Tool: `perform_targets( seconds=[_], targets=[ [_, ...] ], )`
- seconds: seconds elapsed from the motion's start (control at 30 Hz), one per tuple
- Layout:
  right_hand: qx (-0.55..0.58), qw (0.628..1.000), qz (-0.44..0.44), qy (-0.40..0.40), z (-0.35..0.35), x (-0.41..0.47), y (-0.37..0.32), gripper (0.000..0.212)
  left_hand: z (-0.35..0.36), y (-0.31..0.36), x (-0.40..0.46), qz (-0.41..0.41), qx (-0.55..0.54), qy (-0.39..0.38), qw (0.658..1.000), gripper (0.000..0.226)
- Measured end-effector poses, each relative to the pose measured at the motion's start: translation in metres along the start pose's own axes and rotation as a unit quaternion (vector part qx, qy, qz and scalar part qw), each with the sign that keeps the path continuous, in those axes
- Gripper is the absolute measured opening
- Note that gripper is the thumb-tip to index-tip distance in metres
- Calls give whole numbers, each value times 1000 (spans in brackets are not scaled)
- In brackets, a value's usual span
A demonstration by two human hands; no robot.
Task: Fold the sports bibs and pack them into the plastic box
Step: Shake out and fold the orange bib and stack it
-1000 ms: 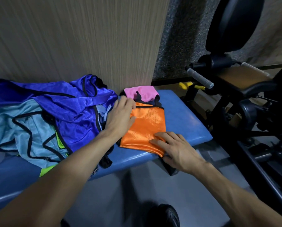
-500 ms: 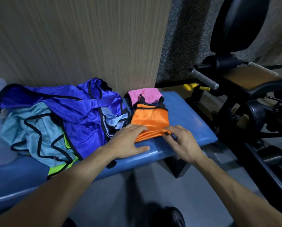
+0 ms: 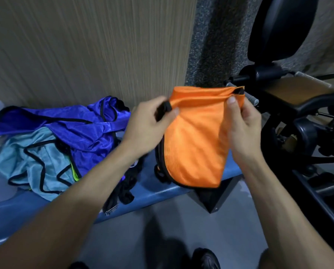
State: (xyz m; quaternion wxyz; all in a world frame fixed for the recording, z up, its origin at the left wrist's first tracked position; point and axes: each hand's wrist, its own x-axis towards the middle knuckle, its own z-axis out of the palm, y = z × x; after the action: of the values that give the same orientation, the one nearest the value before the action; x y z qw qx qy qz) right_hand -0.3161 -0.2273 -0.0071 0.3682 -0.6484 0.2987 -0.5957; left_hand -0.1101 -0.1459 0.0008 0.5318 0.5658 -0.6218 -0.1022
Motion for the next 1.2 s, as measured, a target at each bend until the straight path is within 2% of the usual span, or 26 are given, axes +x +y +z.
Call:
perform_targets(
  seconds=[0.03,0.1,0.17,0.23,0.27,0.33,0.43,0.5,0.6,0.73,0.8,0.9,0.93,1.0,1.03,1.13,1.2],
  targets=[
    [18,999,32,8,0,5,2,32,3,1,12,-17,-25,-18,999,25],
    [46,987,154,6,-1,11,17,27,12,-8,28,-74,-82,-65,992,15],
    [93,948,303,-37,-2,8,42,27,27,-34,35,-162,-117,-87,976,10],
    [37,913,393,-99,-5,-2,72,46,44,-65,33,-264,-91,-93,956,9],
    [-14,901,410,-137,-5,-9,83,57,51,-80,30,-314,-69,-95,942,10],
    [-94,891,404,-185,-3,-18,95,78,62,-105,25,-400,-48,-84,911,11],
    [-89,892,397,-196,-4,-20,94,93,70,-131,22,-446,-57,-40,893,10],
    [-64,877,427,-210,-9,-22,87,87,70,-136,22,-458,-66,-11,886,11],
    [-2,846,458,-274,-15,-36,76,78,71,-137,21,-475,-66,9,878,12],
    [44,857,435,-274,-24,-48,70,72,69,-131,20,-494,-67,0,867,13],
    [26,869,416,-268,-26,-52,72,65,62,-122,16,-507,-139,-26,850,19],
    [14,876,411,-254,-26,-55,75,53,43,-106,-6,-514,-280,-107,804,26],
    [20,877,416,-239,-25,-56,76,49,38,-102,-16,-509,-285,-128,802,23],
    [35,880,423,-213,-22,-57,76,41,33,-101,-35,-491,-247,-136,824,12],
    [41,881,427,-201,-19,-58,75,37,33,-101,-42,-483,-222,-129,837,14],
    [72,882,431,-179,-13,-61,71,29,40,-106,-51,-465,-151,-84,868,46],
    [102,880,424,-190,-15,-63,69,35,42,-104,-54,-459,-130,-49,877,42]
  ],
)
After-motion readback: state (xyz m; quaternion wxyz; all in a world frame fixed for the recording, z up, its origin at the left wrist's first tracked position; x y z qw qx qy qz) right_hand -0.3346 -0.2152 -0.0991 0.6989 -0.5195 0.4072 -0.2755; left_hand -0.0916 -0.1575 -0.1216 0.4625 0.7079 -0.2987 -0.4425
